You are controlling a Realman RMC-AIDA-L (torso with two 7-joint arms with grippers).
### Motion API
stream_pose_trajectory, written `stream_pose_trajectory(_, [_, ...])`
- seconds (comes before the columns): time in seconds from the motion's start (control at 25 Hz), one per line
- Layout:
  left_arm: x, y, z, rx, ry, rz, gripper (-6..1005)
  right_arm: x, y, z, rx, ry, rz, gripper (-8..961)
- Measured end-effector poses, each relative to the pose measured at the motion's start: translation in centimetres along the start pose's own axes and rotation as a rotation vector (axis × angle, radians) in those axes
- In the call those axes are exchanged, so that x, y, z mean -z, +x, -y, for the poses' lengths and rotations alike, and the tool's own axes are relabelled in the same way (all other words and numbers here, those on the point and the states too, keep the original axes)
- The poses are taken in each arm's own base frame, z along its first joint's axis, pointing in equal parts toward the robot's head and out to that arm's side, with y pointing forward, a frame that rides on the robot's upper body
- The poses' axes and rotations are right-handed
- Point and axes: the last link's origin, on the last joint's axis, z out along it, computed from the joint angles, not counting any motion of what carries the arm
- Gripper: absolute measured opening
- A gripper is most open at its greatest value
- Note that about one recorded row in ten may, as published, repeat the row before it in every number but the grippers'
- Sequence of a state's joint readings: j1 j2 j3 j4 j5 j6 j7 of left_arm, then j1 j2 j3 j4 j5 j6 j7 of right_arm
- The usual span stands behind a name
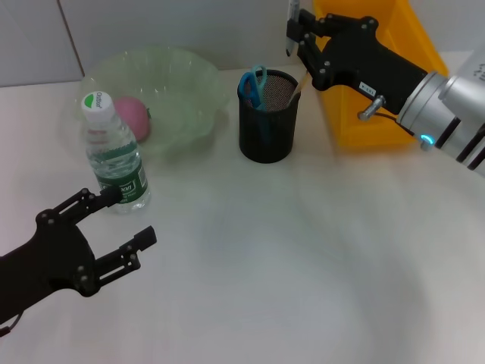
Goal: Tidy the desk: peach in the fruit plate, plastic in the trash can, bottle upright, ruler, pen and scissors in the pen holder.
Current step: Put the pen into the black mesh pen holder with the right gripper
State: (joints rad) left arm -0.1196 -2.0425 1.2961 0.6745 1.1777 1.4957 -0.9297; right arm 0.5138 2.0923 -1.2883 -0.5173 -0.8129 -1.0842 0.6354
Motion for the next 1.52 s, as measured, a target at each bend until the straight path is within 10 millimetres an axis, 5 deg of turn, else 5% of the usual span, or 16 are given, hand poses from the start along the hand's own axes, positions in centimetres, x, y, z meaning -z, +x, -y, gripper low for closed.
stream_pose_trajectory(1.52, [-1.5, -0.4, -0.2, 0.02, -0.025, 0.001, 785, -0.4, 2.5, -1.1, 0.0, -0.004, -0.117, 157])
